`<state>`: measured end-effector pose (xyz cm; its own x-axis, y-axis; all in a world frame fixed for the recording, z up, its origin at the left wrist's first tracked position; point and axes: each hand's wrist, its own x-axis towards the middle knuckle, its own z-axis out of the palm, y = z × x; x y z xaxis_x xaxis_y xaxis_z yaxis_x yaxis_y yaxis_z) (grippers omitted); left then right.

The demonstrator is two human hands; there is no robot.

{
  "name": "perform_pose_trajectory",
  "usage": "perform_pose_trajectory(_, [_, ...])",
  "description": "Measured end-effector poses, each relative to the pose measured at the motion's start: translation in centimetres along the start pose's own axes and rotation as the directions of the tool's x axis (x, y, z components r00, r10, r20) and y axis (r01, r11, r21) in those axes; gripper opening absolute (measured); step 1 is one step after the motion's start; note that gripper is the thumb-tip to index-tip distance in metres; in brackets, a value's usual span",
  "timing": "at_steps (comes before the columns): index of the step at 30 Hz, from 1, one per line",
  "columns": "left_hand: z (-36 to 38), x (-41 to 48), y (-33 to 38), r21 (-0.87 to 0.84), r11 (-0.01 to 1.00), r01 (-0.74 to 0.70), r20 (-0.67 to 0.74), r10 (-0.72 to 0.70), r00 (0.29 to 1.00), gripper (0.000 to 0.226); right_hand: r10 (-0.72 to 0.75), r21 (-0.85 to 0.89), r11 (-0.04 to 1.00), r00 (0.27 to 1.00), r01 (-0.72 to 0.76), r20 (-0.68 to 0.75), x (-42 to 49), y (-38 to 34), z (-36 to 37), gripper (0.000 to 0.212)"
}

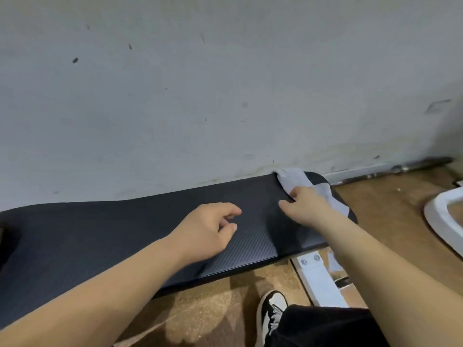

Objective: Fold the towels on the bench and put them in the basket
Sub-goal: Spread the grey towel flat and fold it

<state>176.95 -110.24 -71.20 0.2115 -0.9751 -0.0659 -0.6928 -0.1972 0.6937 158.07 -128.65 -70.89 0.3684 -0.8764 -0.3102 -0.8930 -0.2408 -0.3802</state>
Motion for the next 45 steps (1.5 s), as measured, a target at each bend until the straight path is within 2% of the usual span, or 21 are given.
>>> perform_pose_trajectory(2, [1.7,0.9,0.8,-0.008,1.000,-0.005,0.019,0.005,1.000,0.034,0.063,-0.084,0.994,0.995,-0.069,-0.079,1.2,3.2,0.4,0.058])
perform_pose_trajectory(4, [2.8,1.4,1.3,0.005,1.000,-0.002,0.035,0.002,0.999,0.034,0.129,-0.061,0.989,0.988,-0.135,-0.087,2.3,5.3,0.7,0.062])
perform_pose_trajectory(7, [3.4,1.3,1.4,0.036,0.999,0.021,0.034,-0.023,0.999,0.035,0.241,0.162,0.963,0.959,-0.217,-0.150,3.8,6.9,0.8,0.056])
perform_pose_trajectory(10, [3.0,0.6,0.5,0.062,0.997,0.040,0.001,-0.040,0.999,0.035,0.277,0.365,0.912,0.939,-0.190,-0.204,4.7,7.1,0.8,0.049])
perform_pose_trajectory(13, [2.4,-0.4,-0.8,0.032,0.997,0.076,-0.055,-0.074,0.996,0.032,0.181,0.293,0.950,0.950,-0.103,-0.253,4.4,5.2,0.9,0.036])
perform_pose_trajectory(17, [1.2,-2.1,-2.4,-0.025,0.991,0.132,-0.111,-0.134,0.985,0.028,-0.073,0.145,0.981,0.941,0.127,-0.331,2.2,-0.9,0.9,0.019])
perform_pose_trajectory(20, [0.4,-3.3,-3.4,-0.074,0.984,0.163,-0.140,-0.172,0.975,0.027,-0.197,0.325,0.907,0.951,0.269,-0.239,-0.4,-5.7,2.9,0.016])
perform_pose_trajectory(22, [-0.1,-3.7,-4.0,-0.129,0.975,0.183,-0.164,-0.203,0.965,0.028,-0.257,0.489,0.824,0.958,0.287,-0.129,-2.2,-8.3,4.9,0.012])
perform_pose_trajectory(24, [-0.6,-3.8,-4.8,-0.184,0.962,0.201,-0.186,-0.235,0.954,0.032,-0.356,0.537,0.784,0.934,0.312,-0.024,-3.6,-10.7,6.5,0.012])
perform_pose_trajectory(26, [-0.9,-4.0,-5.8,-0.211,0.952,0.222,-0.204,-0.265,0.942,0.034,-0.461,0.458,0.786,0.888,0.414,-0.012,-4.1,-12.3,7.4,0.013])
perform_pose_trajectory(28, [-0.9,-4.4,-6.8,-0.220,0.943,0.250,-0.212,-0.296,0.931,0.033,-0.476,0.298,0.832,0.878,0.468,-0.052,-3.1,-12.3,7.4,0.016])
perform_pose_trajectory(30, [-0.8,-4.6,-7.5,-0.218,0.936,0.278,-0.201,-0.321,0.925,0.031,-0.381,0.037,0.923,0.924,0.383,-0.041,-1.2,-10.7,7.0,0.030])
perform_pose_trajectory(32, [-0.6,-4.4,-7.5,-0.208,0.935,0.288,-0.183,-0.326,0.927,0.030,-0.220,-0.231,0.946,0.974,0.228,0.060,0.6,-8.4,6.4,0.034])
perform_pose_trajectory(34, [-0.3,-3.8,-7.2,-0.179,0.946,0.271,-0.175,-0.301,0.937,0.031,-0.118,-0.325,0.932,0.982,0.161,0.150,1.5,-6.6,6.4,0.028])
perform_pose_trajectory(40, [0.0,-2.9,-6.6,-0.038,0.978,0.204,-0.123,-0.207,0.971,0.038,-0.170,-0.169,0.968,0.979,0.188,0.114,2.1,-6.2,7.6,0.011])
perform_pose_trajectory(43, [-0.1,-3.3,-6.7,-0.013,0.981,0.192,-0.111,-0.193,0.975,0.040,-0.251,0.096,0.965,0.964,0.243,0.091,0.3,-8.7,9.1,0.009])
perform_pose_trajectory(45, [-0.2,-3.6,-6.6,-0.056,0.980,0.193,-0.112,-0.198,0.974,0.042,-0.285,0.296,0.921,0.956,0.252,0.073,-1.7,-11.0,10.0,0.011])
